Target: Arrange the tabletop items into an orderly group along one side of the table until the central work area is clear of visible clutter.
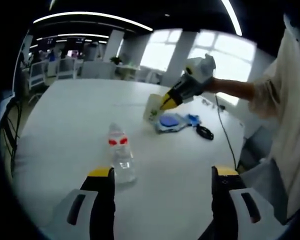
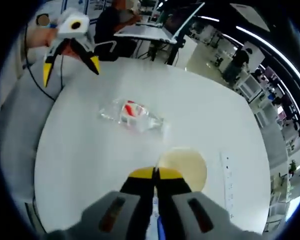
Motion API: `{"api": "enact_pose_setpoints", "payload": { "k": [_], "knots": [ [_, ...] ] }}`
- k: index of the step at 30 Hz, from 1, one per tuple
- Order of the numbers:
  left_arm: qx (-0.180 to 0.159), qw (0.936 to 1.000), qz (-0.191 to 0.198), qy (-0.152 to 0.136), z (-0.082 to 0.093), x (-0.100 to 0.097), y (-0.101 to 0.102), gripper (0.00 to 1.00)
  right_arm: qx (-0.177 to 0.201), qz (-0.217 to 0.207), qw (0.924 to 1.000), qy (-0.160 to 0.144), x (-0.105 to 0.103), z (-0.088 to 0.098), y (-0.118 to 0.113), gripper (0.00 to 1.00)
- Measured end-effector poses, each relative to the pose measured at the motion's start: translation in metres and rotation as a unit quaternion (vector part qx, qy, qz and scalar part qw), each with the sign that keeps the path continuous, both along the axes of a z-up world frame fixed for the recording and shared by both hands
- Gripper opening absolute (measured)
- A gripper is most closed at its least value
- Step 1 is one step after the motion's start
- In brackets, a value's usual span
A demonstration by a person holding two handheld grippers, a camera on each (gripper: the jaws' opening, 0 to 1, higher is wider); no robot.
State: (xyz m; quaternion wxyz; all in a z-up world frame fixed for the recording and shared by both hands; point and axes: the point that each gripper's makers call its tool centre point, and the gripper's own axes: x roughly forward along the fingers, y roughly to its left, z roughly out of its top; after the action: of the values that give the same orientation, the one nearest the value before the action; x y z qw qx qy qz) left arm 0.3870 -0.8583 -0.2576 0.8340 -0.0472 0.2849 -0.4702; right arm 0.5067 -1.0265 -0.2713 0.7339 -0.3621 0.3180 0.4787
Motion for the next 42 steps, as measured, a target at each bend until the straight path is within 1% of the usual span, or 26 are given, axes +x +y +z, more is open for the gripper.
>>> {"api": "enact_pose_setpoints", "payload": {
  "k": [1,11,15,31,42],
  "knots": [
    [0.001,1.0,0.001,0.0,-0.001,0.0,0.0,0.75,0.003,-0.002,1.0,0.005,0.001,-0.002,0.0,0.0],
    [-0.004,1.0,0.006,0.003,-0.002,0.003,-0.001,0.74,-0.012,0.0,0.9997,0.021,0.006,-0.022,-0.005,0.0],
    [-0.005,1.0,0.006,0.005,-0.003,0.003,-0.002,0.73,-0.011,-0.003,0.9996,0.025,0.01,-0.024,-0.006,0.0],
    [-0.011,0.9998,0.012,0.007,-0.003,0.004,0.0,0.71,-0.014,-0.006,0.9989,0.044,0.014,-0.035,-0.005,0.0],
    [-0.014,0.9998,0.014,0.009,-0.004,0.004,0.0,0.7,-0.017,-0.005,0.9984,0.054,0.011,-0.041,-0.007,0.0]
  ]
}}
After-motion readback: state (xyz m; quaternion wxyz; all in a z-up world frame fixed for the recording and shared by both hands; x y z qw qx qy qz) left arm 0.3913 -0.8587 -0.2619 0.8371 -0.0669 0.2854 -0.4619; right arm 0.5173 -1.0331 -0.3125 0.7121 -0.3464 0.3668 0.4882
